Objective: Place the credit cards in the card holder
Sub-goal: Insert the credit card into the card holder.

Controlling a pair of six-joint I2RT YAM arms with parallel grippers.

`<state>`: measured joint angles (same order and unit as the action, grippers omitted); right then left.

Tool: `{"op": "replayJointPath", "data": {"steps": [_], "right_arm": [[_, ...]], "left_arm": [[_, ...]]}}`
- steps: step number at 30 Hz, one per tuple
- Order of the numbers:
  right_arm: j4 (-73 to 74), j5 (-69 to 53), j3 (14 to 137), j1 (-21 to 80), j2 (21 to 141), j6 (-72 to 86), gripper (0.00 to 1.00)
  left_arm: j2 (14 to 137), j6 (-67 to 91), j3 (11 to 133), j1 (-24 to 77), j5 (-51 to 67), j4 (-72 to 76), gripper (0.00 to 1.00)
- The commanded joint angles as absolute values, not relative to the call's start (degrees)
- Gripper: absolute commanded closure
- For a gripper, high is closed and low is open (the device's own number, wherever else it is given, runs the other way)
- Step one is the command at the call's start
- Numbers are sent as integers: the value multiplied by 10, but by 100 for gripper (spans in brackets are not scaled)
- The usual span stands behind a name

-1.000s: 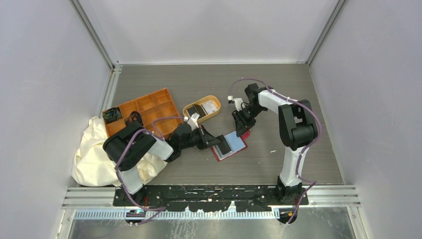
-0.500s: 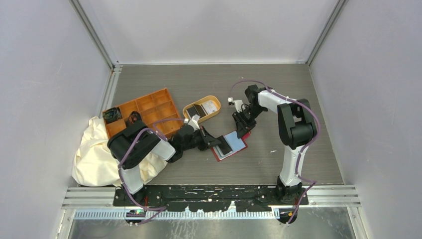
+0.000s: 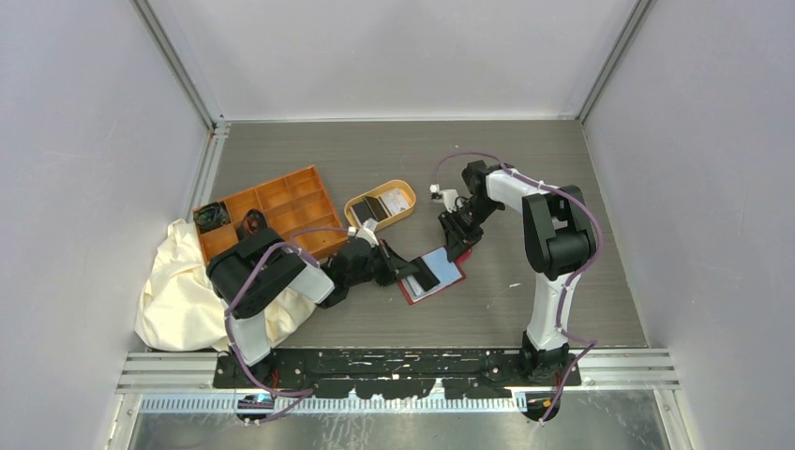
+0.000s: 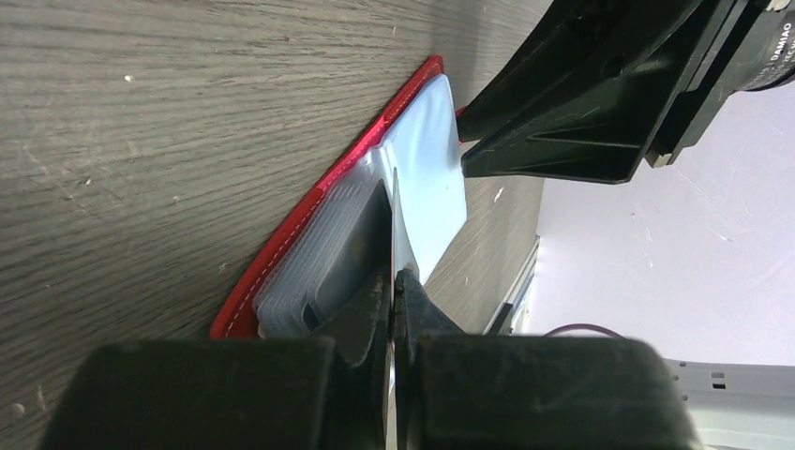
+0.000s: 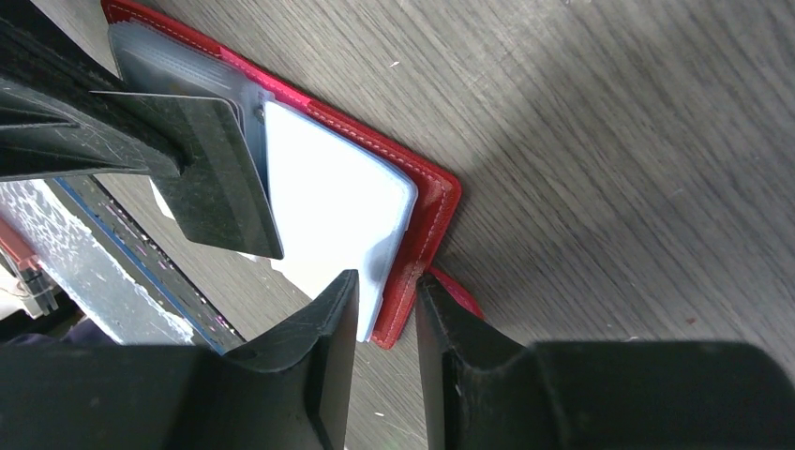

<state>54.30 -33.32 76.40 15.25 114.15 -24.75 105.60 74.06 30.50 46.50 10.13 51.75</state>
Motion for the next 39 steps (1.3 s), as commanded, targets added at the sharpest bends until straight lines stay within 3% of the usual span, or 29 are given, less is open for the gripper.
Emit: {"op": "replayJointPath", "data": {"steps": [1,18,39], "right_arm": [[561,-360,783,153,1140,-251,66],[563,-368,784,152,1137,-250,66],[567,-377,784,152,1138,-252,66]], "left_arm": [[1031,726,320,473,69,456,100],[961,687,345,482,37,318,100],[1022,723,356,488,60,364,100]]}}
